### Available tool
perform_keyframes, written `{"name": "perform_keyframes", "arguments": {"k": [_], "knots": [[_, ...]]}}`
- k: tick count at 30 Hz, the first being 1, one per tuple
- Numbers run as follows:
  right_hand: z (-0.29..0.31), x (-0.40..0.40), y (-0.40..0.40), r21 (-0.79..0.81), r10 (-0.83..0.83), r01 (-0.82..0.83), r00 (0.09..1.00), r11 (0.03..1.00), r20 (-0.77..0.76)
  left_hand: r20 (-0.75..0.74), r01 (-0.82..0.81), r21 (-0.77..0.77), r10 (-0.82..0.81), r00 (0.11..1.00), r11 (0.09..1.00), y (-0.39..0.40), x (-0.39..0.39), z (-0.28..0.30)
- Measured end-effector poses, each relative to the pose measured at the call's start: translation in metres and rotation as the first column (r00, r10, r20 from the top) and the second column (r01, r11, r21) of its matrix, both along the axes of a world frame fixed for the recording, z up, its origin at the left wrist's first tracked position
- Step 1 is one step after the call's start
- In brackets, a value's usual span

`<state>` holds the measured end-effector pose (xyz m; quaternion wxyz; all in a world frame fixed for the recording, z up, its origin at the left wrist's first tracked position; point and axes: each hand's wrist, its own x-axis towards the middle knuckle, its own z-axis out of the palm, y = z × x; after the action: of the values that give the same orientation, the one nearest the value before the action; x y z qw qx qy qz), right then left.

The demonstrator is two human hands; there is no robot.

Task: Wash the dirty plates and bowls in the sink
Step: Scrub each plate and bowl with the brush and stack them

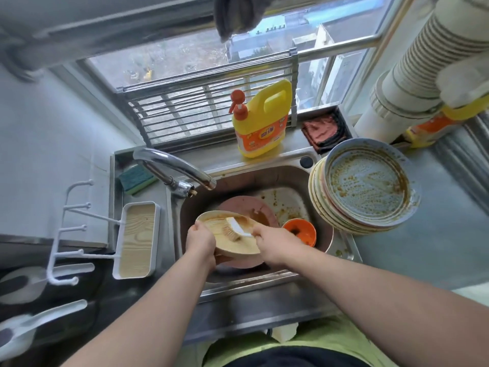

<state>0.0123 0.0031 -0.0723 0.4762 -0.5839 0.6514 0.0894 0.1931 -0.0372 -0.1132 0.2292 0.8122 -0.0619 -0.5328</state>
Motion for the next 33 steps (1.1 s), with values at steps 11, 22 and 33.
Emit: {"name": "perform_keyframes", "arguments": {"k": [11, 22, 33], "knots": [[0.025, 0.013, 0.004, -0.067, 0.077, -0.069, 0.99, 0.995, 0.119, 0.069, 0.036, -0.093, -0.029, 0.997, 0.995, -0.004, 0.004, 0.002], [-0.004, -0.003, -0.039, -0.117, 0.145, -0.162, 0.98, 0.98, -0.139, -0.185, 0.16, 0.026, -0.153, 0.971, 0.987, 0.018, -0.017, 0.028], [0.002, -0.034, -0.036, -0.036, -0.002, -0.007, 0.975, 0.999, -0.223, -0.041, 0.186, -0.091, -0.19, 0.981, 0.978, 0.013, -0.012, 0.036]]}}
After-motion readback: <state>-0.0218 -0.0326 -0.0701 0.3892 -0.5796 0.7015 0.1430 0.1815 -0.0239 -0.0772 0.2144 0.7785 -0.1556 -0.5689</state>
